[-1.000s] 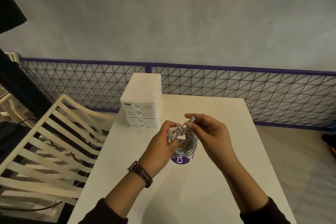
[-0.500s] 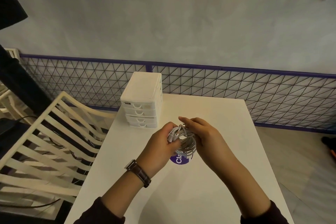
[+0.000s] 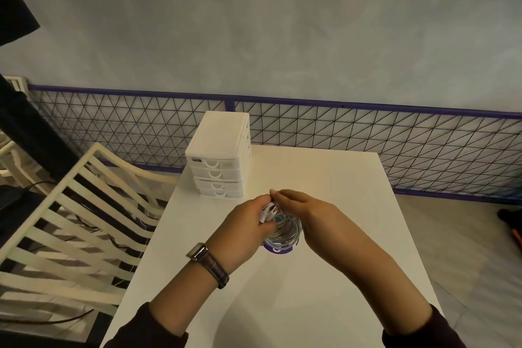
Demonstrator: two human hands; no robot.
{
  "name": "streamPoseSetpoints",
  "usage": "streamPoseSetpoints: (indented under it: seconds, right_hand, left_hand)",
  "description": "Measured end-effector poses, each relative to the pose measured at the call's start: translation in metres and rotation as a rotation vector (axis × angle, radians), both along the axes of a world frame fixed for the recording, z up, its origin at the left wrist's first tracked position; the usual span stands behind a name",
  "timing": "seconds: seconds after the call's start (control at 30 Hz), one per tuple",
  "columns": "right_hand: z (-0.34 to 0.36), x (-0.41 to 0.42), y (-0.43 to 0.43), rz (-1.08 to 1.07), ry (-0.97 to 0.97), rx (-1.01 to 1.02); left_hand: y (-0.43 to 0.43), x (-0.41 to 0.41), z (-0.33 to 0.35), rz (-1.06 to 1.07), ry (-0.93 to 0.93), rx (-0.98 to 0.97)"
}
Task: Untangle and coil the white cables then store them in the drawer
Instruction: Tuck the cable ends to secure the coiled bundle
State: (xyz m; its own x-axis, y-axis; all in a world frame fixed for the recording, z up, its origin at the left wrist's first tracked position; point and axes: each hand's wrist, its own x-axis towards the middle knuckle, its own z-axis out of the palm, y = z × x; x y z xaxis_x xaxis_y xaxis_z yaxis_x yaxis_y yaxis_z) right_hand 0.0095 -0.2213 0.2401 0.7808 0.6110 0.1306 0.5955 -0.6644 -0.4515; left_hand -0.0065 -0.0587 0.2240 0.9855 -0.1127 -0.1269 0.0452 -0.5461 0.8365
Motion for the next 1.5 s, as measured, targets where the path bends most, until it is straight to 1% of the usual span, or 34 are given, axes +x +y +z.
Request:
streamPoseSetpoints:
  seconds: [0.1,0.17,0.23,0.37,0.47,0.6,0.7,0.77,0.87,0.97,1.0,1.07,1.13,1.2,1.33,1.4,1.5]
  right_hand:
    - [-0.001,0.003,-0.002,0.001,0.056,0.076]
    - [-0.002,0.007,-0.006,-0.038,0.103,0.106]
    - [-0.003,0.010,-0.011,-0.061,0.092,0.110]
    - [-0.003,0.011,-0.015,-0.041,0.080,0.236]
    - [-0.002,0.006,-0.014,0.002,0.029,0.281]
    - [-0.005,0.004,-0.011,0.023,-0.146,0.235]
    - [-0.009,0.004,-0.012,0.014,-0.183,0.260]
    - [-0.012,0.004,-0.014,-0.015,-0.111,0.336]
    - [-0.020,0.010,-0.017,-0.081,0.074,0.496]
    - [-0.019,0.014,-0.013,-0.238,0.275,0.687]
    - [-0.020,0.014,-0.011,-0.282,0.313,0.730]
    - [-0.020,0.013,-0.008,-0.359,0.331,0.773]
    - [-0.020,0.012,-0.008,-0.379,0.353,0.828]
    - [-0.019,0.015,-0.011,-0.366,0.424,0.851]
    - [-0.016,0.017,-0.018,-0.277,0.567,0.861]
    - [-0.016,0.017,-0.018,-0.262,0.597,0.843]
    - [-0.019,0.015,-0.015,-0.316,0.611,0.842]
  left_hand:
    - [0.002,-0.001,0.000,-0.029,-0.035,0.066]
    - [0.004,-0.001,0.000,-0.040,-0.037,0.089]
    - [0.006,-0.002,0.001,-0.048,-0.030,0.054]
    - [0.010,-0.002,0.007,-0.084,-0.024,-0.038]
    - [0.010,-0.002,0.008,-0.088,-0.016,-0.099]
    - [0.009,-0.001,0.007,-0.092,-0.012,-0.143]
    - [0.010,-0.002,0.006,-0.098,-0.013,-0.143]
    - [0.011,-0.003,0.006,-0.105,-0.011,-0.130]
    - [0.013,-0.004,0.007,-0.124,-0.010,-0.111]
    - [0.012,-0.001,0.010,-0.117,-0.027,-0.102]
    - [0.012,-0.001,0.010,-0.109,-0.036,-0.097]
    - [0.011,0.001,0.012,-0.103,-0.055,-0.083]
    - [0.011,0.001,0.013,-0.118,-0.066,-0.071]
    - [0.012,0.001,0.013,-0.144,-0.061,-0.066]
    - [0.013,0.001,0.015,-0.180,-0.027,-0.084]
    - [0.014,0.002,0.014,-0.187,-0.027,-0.070]
    - [0.014,0.003,0.014,-0.200,-0.046,-0.026]
